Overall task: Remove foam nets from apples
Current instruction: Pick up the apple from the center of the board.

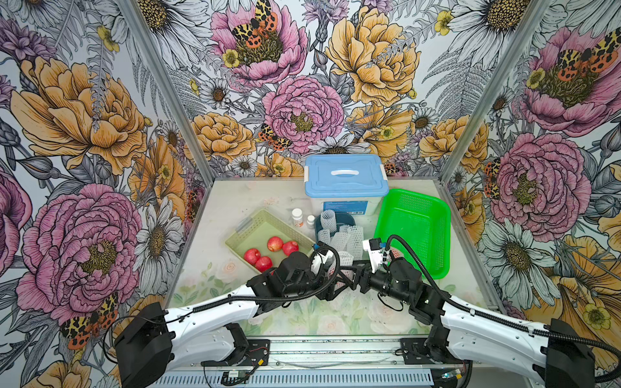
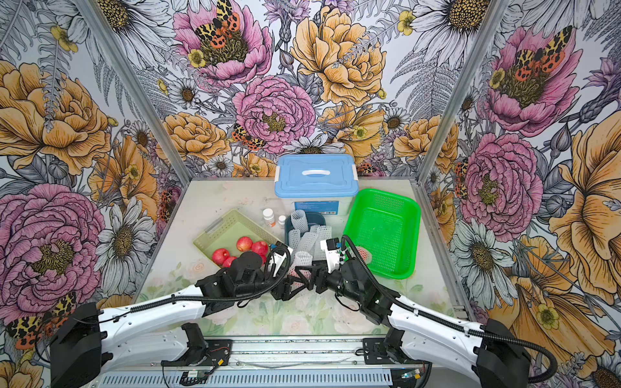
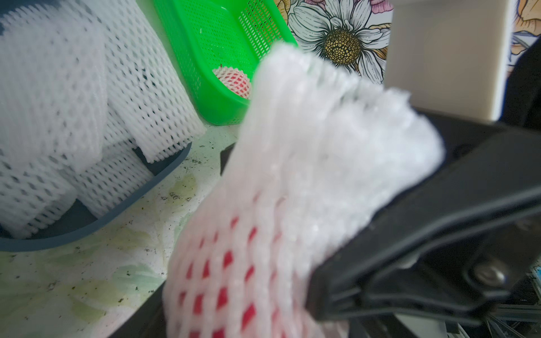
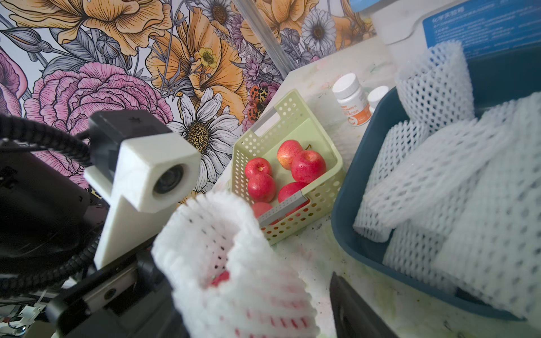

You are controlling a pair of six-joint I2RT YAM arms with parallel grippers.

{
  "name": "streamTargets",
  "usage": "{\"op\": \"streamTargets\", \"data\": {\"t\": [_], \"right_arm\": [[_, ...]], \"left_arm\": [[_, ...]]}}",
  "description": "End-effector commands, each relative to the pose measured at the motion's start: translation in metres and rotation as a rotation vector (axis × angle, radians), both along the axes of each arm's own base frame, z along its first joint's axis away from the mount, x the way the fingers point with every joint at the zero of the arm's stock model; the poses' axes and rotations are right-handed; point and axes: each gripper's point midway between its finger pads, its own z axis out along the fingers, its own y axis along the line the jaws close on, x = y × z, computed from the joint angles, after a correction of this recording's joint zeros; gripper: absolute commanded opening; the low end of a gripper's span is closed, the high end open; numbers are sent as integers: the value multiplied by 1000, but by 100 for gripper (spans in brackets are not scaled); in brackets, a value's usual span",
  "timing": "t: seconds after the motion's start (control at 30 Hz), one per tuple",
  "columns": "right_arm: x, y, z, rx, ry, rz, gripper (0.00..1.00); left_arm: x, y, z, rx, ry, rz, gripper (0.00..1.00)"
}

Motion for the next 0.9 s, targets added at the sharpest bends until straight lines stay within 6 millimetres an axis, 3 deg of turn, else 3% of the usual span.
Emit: {"op": "streamTargets", "data": {"t": [0.0, 0.47, 0.6, 0.77, 0.87], "right_arm": [[3, -2, 12, 17, -16, -5, 75], [7, 14, 25, 50, -42, 55, 73], [9, 13, 29, 64, -58, 44, 69], [14, 8, 35, 71, -79, 27, 75], [15, 9, 35, 65, -78, 29, 71]], "left_arm": [[-3, -1, 13, -40, -30, -42, 74], [-5, -1, 4, -30, -13, -58, 65], [-7, -1, 0, -25, 1, -68, 63], [-9, -1, -4, -20, 16, -79, 62], [-8, -1, -3, -21, 13, -73, 62]]}}
